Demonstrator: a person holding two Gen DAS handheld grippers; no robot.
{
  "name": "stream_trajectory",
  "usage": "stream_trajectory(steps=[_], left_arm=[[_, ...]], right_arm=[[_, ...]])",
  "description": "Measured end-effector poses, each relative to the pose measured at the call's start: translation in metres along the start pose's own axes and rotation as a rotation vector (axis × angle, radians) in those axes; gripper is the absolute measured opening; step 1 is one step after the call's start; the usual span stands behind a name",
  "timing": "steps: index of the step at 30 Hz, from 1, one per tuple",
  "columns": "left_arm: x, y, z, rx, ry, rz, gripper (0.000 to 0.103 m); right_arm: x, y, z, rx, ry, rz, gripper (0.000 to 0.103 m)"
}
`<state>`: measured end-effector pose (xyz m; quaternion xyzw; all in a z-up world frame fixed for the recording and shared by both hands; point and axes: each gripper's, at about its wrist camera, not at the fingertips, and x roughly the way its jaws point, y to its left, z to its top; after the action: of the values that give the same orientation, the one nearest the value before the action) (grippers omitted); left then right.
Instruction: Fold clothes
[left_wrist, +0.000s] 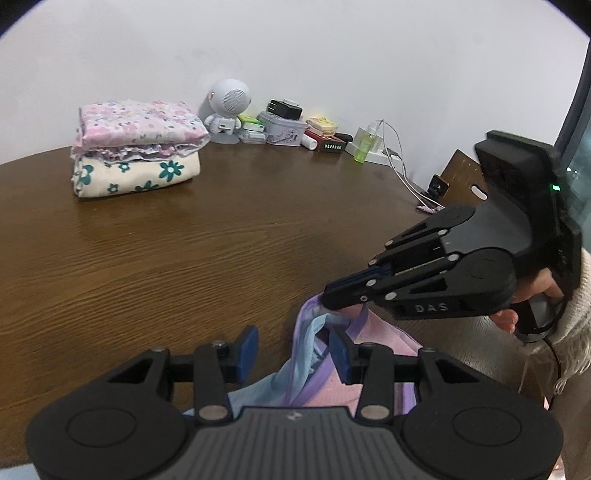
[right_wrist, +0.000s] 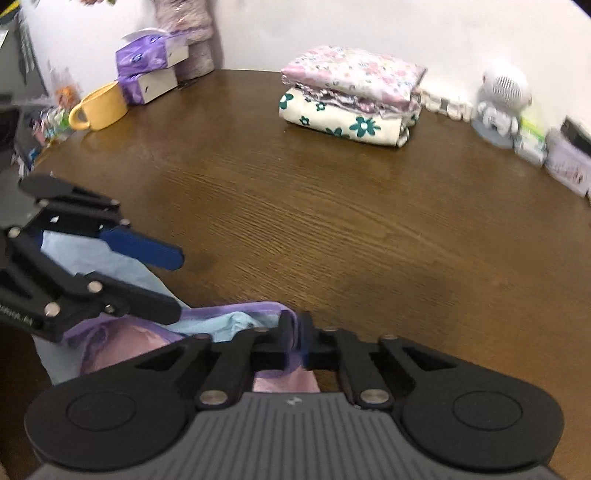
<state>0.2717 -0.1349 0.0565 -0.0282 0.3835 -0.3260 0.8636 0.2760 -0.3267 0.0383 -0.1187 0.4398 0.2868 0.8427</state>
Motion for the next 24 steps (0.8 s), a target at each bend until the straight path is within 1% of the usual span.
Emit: stream_trajectory(steps=[3,5,9,13,18,22,24], left_arm=[[0.006,0.001,0.000,-0.006,-0.002,-0.004,0.040],[0.006,0.000,0.000,-0.012,-0.012,-0.012,0.040],[0.003,-0.004,-0.003,-0.004,-0.030,-0.014,0.040],[-0.001,-0.009,-0.006,0.005,-0.048,-0.015,0.040],[-0.005,-0.010,-0.010,-0.003,-0.064,-0.023,0.040],[-0.008,-0.008,-0.012,-0.022,-0.073,-0.024,0.040],[-0.008,-0.006,-0.013,-0.031,-0.072,-0.026,0.040]], right_arm=[[-0.011,0.003,-0.004,-0.026,-0.045,-0.026,0.002],[-0.020,0.009,-0.008,-0.064,-0.088,-0.059,0.002],[-0.038,0.028,-0.027,-0.156,-0.175,-0.136,0.002],[-0.048,0.053,-0.049,-0.278,-0.247,-0.254,0.002],[-0.054,0.079,-0.074,-0.360,-0.296,-0.335,0.002],[-0.057,0.096,-0.089,-0.397,-0.321,-0.375,0.002],[-0.056,0.102,-0.096,-0.396,-0.323,-0.381,0.002]])
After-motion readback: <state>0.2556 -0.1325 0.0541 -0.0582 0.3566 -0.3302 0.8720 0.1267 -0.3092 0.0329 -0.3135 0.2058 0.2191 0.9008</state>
